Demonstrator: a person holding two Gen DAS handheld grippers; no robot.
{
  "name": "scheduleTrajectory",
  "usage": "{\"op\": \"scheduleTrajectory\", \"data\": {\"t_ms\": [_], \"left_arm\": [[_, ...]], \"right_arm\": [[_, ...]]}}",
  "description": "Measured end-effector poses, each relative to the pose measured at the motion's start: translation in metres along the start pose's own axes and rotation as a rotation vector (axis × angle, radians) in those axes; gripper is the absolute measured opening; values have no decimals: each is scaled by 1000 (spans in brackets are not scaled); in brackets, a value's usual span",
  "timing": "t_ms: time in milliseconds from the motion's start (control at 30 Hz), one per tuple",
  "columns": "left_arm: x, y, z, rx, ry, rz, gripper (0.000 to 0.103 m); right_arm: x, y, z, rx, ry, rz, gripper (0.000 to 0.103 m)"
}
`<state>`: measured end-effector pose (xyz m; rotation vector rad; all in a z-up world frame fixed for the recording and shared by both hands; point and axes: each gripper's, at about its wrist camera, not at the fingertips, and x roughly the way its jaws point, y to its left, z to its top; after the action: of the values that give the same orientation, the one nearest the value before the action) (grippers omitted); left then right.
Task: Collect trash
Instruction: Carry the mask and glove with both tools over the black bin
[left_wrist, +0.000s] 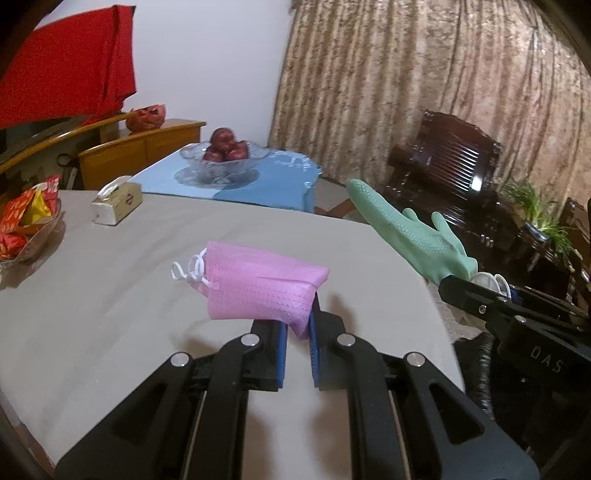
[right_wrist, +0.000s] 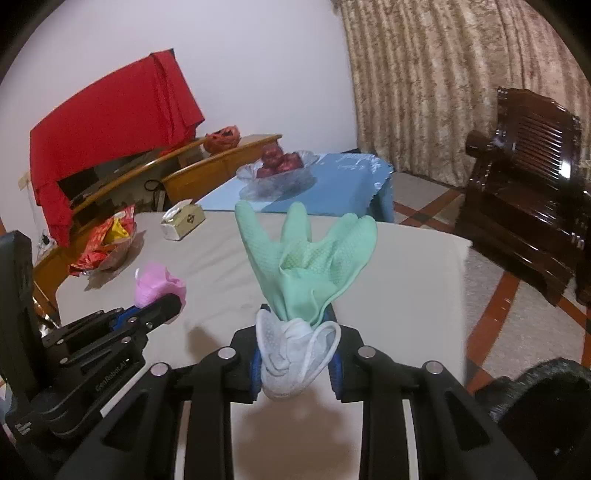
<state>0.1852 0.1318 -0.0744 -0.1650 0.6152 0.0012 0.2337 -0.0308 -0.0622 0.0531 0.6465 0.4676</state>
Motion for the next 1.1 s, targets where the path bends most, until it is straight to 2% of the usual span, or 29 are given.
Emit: {"op": "scheduleTrajectory", "data": {"t_ms": [267,567,933,1100], "left_arm": [[-31,-57,-11,73,-21,-78,9],[-45,-126,-25,152,-19,-190,9],[-33,-210,-51,239,23,-334,9],[-24,-240,-61,275,40,-376,9]], "right_arm": [[-60,-31,-16,19,-46,-52,27],[-116,-78,-43,74,-67,-141,27],[-174,-137,-78,162,-70,-285,27],[-191,-164,-99,212,-55,-341,27]]}}
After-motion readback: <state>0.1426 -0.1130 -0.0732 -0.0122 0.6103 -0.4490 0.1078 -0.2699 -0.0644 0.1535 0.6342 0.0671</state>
